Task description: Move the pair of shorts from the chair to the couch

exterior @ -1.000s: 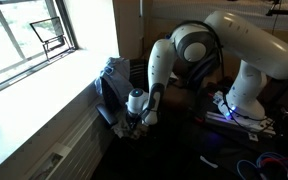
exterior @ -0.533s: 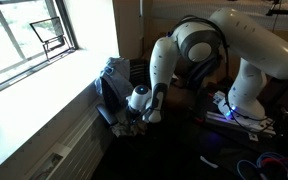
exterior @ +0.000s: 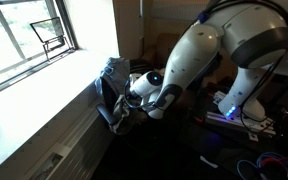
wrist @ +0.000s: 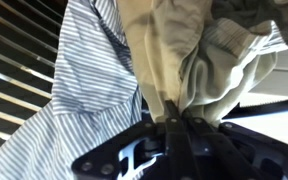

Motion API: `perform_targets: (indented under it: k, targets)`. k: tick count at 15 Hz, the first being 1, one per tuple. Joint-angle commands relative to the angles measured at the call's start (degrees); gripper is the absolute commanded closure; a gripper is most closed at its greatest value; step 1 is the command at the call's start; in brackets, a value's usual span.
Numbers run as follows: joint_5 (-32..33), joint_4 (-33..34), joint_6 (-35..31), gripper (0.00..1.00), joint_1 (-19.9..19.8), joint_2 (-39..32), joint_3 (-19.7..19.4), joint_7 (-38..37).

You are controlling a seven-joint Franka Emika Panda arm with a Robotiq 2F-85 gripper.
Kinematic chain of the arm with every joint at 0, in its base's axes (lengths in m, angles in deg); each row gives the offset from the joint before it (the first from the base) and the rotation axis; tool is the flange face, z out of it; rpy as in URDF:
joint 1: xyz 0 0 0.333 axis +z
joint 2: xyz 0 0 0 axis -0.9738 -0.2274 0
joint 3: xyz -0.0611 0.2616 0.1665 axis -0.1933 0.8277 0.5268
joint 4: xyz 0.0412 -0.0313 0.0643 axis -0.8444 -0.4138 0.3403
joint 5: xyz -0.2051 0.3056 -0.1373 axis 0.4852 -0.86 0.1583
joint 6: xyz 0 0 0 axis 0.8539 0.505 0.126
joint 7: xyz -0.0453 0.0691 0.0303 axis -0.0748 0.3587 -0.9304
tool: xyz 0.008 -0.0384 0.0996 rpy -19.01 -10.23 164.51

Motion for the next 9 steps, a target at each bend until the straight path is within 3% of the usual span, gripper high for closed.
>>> perform_targets:
  k: [1,4,5,6,9]
  targets:
    - [-13.1,-9.8,0.2,0.99,15.3,7.5,-8.3,-3.0]
    - [-25.7,-12.4,0.4,0.99,29.4,5.1,-19.0,-3.6]
    - [-22.2,-9.1,0.5,0.96,22.5,5.1,-13.1,-2.0]
    - [-24.7,-10.3,0.6,0.96,26.5,5.0,-16.1,-2.1]
    - [-28.9,-12.6,0.7,0.99,31.9,1.9,-20.8,-4.3]
